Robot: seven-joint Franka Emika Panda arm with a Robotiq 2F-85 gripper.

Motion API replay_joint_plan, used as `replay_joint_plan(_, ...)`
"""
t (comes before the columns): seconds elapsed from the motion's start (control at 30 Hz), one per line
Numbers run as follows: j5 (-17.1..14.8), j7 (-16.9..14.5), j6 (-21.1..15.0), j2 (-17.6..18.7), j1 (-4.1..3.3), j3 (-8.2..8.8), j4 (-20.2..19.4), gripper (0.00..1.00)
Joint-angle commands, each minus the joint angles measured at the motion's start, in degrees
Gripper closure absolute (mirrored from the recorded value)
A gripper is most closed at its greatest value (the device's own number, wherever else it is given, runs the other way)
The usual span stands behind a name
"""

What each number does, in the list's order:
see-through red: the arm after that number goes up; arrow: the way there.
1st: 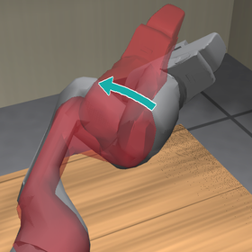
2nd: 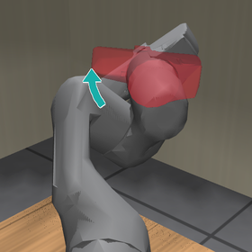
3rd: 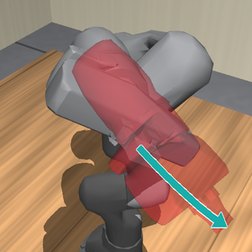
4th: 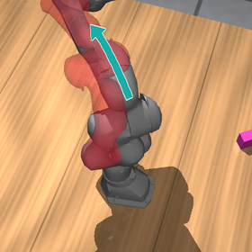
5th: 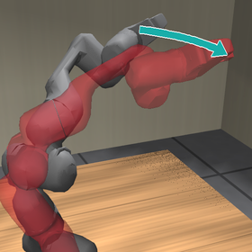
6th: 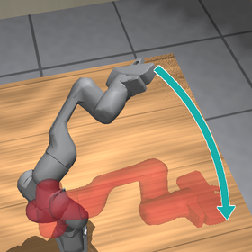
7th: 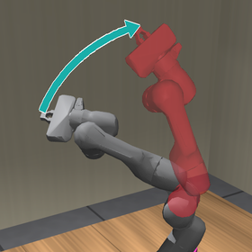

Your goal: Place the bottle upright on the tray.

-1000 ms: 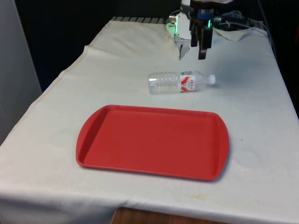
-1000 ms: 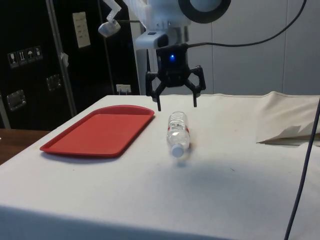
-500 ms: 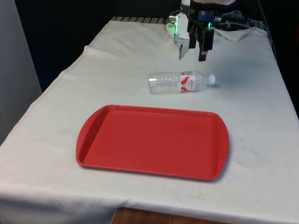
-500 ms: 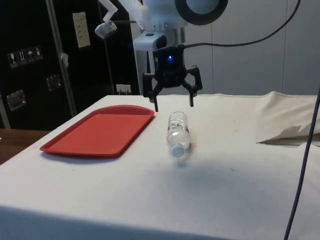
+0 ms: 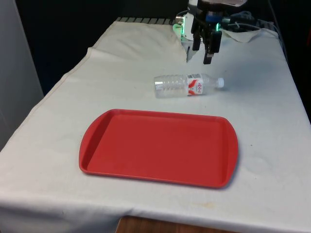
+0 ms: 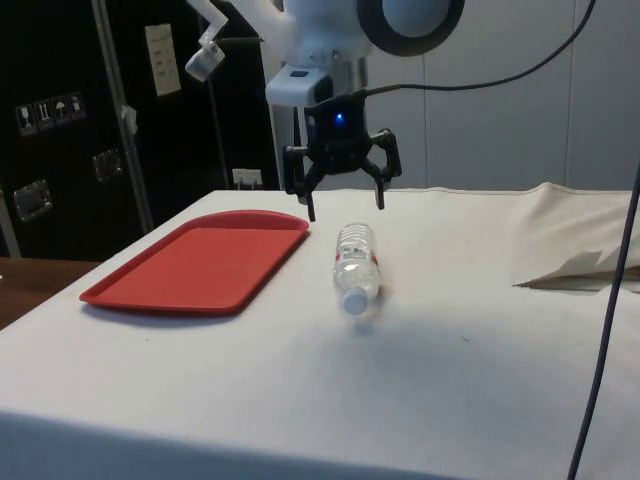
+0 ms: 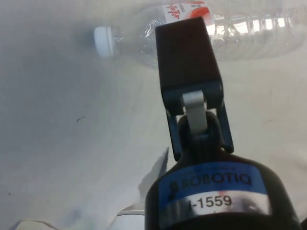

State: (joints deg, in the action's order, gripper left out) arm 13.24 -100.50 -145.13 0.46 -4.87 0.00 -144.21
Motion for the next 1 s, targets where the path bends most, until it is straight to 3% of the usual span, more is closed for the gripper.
replay_joint_plan(0.0,2.69,1.83,-0.52,0.23,0.06,0.11,0.11,0.00)
replay_joint_plan(0.03,3.61,2.46,-0.52,0.34,0.00,0.06,0.11,0.00)
replay_joint_plan(0.07,1.49,0.86,0.00,0.23,0.00,-0.06,0.00,0.00)
replay_joint_plan(0.1,3.72,2.64,-0.46,0.40,0.00,-0.06,0.11,0.00)
replay_joint_plan(0.3,2.58,1.72,0.00,0.46,0.00,-0.29,0.06,0.00)
replay_joint_plan(0.97,3.55,2.58,0.23,0.63,-0.11,-0.34,0.11,0.00)
